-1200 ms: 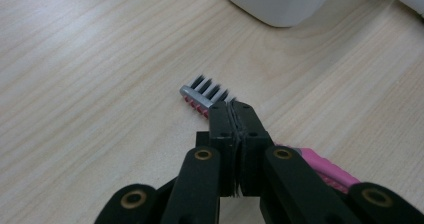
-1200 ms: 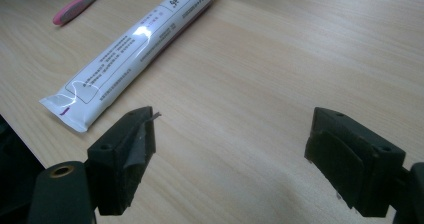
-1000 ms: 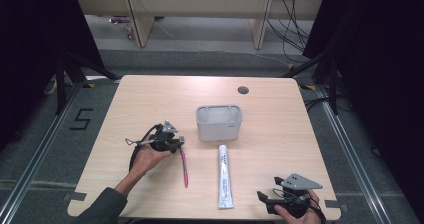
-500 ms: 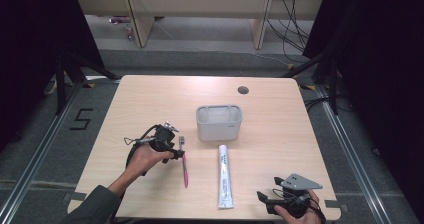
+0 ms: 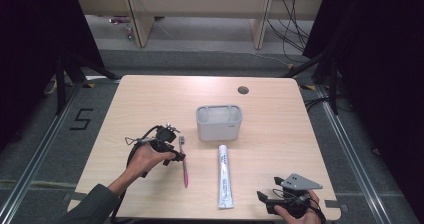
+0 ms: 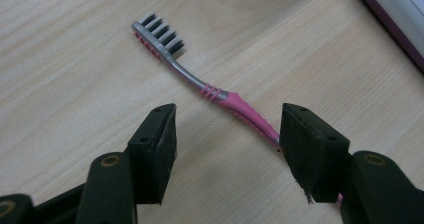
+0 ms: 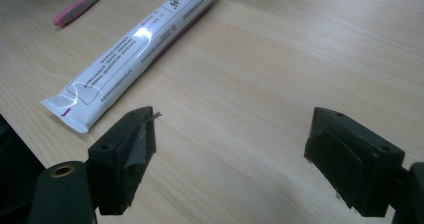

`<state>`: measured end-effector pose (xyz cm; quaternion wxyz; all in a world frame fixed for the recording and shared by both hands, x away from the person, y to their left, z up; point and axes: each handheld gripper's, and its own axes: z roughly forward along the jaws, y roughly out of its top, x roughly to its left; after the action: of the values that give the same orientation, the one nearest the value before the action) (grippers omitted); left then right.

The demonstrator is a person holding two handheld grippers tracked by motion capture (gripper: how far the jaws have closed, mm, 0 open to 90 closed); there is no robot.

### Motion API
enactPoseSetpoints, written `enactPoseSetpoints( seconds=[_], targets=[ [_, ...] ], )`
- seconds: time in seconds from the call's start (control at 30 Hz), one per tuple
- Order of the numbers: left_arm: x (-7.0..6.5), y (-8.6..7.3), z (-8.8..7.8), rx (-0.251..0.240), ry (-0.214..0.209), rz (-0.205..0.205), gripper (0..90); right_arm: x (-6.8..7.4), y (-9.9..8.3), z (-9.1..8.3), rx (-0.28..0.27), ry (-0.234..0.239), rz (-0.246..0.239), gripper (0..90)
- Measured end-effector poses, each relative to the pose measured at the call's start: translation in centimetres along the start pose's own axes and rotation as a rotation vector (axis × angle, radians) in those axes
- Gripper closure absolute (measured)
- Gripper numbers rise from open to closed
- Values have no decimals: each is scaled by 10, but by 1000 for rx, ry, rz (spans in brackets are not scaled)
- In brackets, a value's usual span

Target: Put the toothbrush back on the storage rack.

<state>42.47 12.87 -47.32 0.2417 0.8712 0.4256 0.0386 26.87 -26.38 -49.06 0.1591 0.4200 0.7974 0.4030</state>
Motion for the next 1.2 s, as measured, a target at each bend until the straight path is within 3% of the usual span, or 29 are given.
enactPoseSetpoints(
  seconds=[0.3, 1.1, 1.2],
  targets=[
    [-7, 2, 6, 20, -5, 23, 407, 0, 0, 0, 4, 4, 1, 202],
    [-16, 9, 15, 38, -10, 27, 446, 0, 0, 0, -2, 7, 1, 203],
    [-16, 10, 15, 56, -5, 48, 454, 1, 0, 0, 6, 15, 16, 203]
  ],
)
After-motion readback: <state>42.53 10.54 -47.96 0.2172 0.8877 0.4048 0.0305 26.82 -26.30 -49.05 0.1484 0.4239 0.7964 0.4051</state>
